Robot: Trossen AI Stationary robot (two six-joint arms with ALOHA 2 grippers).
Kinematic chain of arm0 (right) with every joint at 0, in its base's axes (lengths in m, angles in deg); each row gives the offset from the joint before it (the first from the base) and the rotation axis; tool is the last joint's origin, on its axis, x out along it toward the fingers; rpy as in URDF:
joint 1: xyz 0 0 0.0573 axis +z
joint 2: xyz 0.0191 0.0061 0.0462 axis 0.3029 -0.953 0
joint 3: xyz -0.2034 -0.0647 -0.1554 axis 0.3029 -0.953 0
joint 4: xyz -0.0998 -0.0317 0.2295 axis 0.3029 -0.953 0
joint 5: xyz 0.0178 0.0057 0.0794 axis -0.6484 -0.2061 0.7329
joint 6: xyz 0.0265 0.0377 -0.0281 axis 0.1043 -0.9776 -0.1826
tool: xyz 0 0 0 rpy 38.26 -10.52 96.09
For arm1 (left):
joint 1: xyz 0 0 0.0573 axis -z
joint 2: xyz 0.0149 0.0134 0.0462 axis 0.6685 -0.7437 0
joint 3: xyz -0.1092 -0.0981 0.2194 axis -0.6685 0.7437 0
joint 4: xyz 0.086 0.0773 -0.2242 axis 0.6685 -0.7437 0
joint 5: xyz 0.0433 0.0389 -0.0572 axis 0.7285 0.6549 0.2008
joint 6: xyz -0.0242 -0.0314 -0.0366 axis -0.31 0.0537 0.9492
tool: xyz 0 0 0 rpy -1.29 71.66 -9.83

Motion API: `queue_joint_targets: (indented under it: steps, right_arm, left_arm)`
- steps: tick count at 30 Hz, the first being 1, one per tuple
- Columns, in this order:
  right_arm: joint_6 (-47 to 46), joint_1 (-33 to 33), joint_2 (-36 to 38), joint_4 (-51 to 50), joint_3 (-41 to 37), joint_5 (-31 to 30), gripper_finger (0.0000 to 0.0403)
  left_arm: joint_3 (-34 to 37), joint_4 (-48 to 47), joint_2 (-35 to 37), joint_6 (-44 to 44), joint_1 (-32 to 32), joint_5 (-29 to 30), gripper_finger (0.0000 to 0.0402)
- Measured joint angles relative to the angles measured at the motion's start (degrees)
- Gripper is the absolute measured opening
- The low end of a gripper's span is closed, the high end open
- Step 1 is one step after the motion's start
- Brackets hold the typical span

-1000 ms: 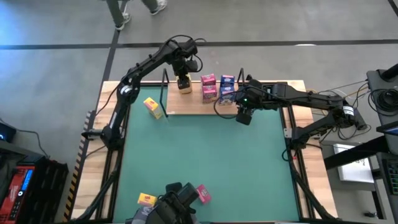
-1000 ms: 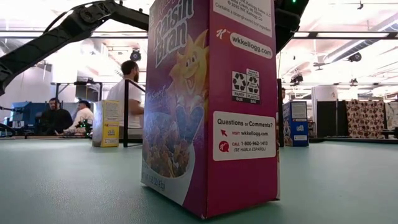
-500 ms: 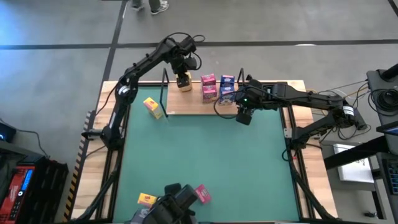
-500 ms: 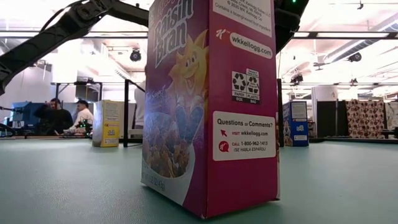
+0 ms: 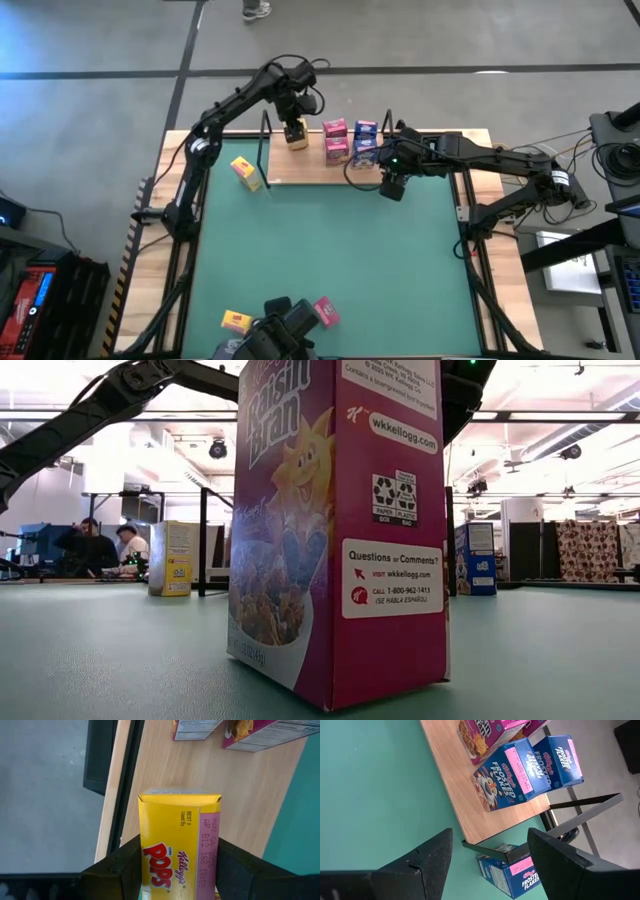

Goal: Stack cereal on shelf
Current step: Put the middle yellow cereal box on the shelf

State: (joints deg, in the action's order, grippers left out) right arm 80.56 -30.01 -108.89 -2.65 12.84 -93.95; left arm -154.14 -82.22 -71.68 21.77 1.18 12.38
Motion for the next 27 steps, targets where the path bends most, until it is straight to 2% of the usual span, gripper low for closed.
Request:
queue_joint_targets:
  steps: [14,27]
  right_arm:
    - [0.0,0.0,0.0,0.0,0.0,0.0,0.0244]
    - [0.0,0.0,0.0,0.0,0.0,0.0,0.0244]
  left_arm:
    - [0.5,0.5,-0.1,2.0,0.0,-0.1,0.0194]
    - [-1.1,0.3,0.5,-0.3,0.9,1.4,0.0196]
